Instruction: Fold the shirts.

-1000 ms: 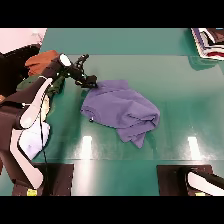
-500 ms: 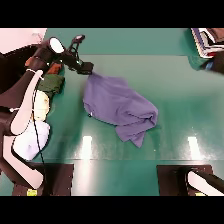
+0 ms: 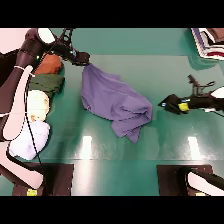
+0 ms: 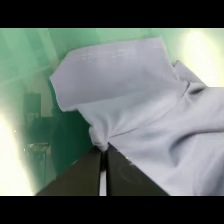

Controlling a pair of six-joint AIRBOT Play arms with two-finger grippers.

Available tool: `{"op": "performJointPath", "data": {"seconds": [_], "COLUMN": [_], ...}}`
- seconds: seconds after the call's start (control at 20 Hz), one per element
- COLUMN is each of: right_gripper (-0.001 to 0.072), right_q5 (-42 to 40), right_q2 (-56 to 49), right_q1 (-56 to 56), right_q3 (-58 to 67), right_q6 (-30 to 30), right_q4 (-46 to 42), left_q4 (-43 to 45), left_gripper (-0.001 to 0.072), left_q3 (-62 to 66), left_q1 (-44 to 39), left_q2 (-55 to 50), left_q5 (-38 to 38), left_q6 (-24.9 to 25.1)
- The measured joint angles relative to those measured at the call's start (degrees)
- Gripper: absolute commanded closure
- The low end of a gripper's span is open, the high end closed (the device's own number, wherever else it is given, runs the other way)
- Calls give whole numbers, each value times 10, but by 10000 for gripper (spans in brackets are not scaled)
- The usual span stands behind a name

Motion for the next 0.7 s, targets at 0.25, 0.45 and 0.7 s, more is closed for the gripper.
{"op": "performJointPath", "data": {"seconds": [0.25, 0.45, 0.7], "right_gripper": [660, 700, 701], "right_q5": [-35, -9, 3], "right_q2": [-111, -162, -103], "right_q1": [57, 87, 84], "right_q3": [60, 122, 187], "right_q6": [-17, -21, -21], "right_q4": [47, 54, 12], "left_q4": [1, 2, 5], "left_gripper": [682, 683, 683], "left_q3": [1, 2, 5], "left_q1": [0, 0, 0], "left_q2": [2, 11, 91], "left_q5": [-2, -11, -2], "left_q6": [0, 0, 0]}}
